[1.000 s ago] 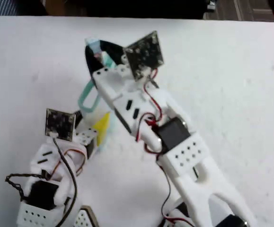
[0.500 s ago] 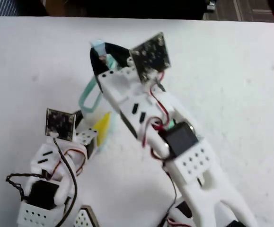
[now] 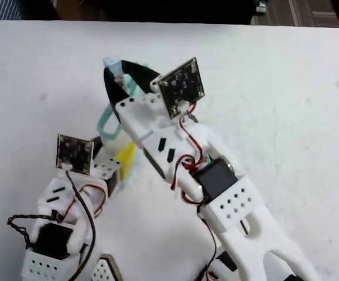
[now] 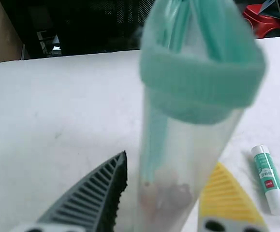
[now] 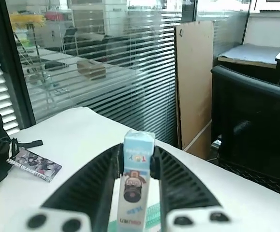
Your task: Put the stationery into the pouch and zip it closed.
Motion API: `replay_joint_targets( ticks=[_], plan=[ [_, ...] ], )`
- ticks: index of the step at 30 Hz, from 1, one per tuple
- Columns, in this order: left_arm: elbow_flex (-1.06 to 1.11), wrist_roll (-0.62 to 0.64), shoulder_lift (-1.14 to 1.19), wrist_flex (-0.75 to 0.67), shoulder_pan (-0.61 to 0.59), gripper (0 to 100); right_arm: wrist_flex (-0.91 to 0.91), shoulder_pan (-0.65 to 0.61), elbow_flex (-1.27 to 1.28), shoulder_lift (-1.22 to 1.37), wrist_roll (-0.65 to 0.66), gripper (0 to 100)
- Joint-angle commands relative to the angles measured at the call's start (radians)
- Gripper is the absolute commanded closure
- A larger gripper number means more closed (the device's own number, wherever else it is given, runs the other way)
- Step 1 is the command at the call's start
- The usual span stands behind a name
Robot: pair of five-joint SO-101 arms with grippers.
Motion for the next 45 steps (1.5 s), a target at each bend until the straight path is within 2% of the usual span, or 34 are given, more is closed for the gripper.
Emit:
replay_joint_targets(
  ticks=[1, 22, 27, 33, 36, 42, 45],
  plan=[
    [-0.038, 0.009, -0.001, 0.002, -0.008, 76, -0.027, -0.007, -0.009, -0.002, 0.005, 98.3],
    [-0.038, 0.011, -0.001, -0.003, -0.010, 76, 0.012, -0.001, 0.011, -0.027, 0.011, 98.3],
    [-0.038, 0.011, -0.001, -0.003, -0.010, 76, -0.025, -0.001, 0.021, 0.039, 0.012, 98.3],
    [-0.038, 0.011, -0.001, -0.003, -0.012, 76, -0.062, 0.051, 0.017, 0.117, 0.014, 98.3],
    [-0.040, 0.012, -0.001, -0.006, -0.053, 76, -0.031, 0.059, 0.020, 0.096, 0.018, 98.3],
    [-0.040, 0.068, -0.001, -0.025, -0.081, 76, 0.019, -0.015, 0.018, 0.045, 0.227, 98.2],
    [-0.038, 0.068, -0.001, -0.023, -0.079, 76, 0.030, -0.039, 0.017, 0.044, 0.239, 89.9]
  ],
)
